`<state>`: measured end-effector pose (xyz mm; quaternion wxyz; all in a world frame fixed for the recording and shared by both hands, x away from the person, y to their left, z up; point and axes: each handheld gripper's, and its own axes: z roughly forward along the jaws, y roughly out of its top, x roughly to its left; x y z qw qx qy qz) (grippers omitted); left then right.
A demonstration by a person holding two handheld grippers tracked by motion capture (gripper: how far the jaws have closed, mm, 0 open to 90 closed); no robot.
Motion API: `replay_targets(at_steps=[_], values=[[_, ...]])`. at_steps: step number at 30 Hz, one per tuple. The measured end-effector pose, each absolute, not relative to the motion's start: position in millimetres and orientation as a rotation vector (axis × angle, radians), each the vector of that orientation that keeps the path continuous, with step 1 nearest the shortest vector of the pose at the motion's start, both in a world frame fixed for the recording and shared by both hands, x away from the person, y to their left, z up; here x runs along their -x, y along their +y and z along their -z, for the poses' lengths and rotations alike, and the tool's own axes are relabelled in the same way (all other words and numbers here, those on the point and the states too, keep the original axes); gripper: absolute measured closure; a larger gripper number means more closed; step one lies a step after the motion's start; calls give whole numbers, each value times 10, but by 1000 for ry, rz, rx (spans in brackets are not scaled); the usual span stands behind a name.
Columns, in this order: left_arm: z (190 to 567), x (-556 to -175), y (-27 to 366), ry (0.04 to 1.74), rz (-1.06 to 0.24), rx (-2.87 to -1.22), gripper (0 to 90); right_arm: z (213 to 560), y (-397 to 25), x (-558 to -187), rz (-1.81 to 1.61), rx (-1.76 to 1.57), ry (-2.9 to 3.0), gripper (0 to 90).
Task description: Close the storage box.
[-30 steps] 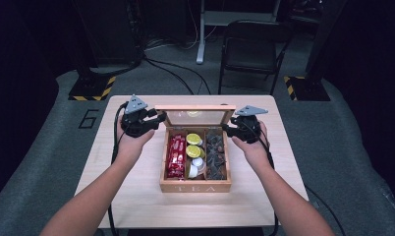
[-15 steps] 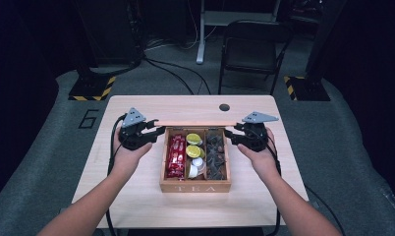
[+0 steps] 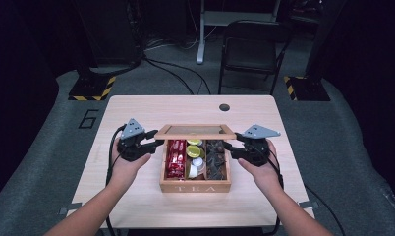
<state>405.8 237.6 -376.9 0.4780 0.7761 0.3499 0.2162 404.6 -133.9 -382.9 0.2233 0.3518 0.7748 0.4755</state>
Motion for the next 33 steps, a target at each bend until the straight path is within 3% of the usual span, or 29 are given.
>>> replay_targets(at_steps=[24,33], values=[[3998,-3787,2402,810,-518,-1914,565,3900,-1322,-3726,-1306,-928,2118,463],[4052,-3635,2393,775,-514,-1925,505,4020,-1337,-3625,-1304,-904,2119,461]])
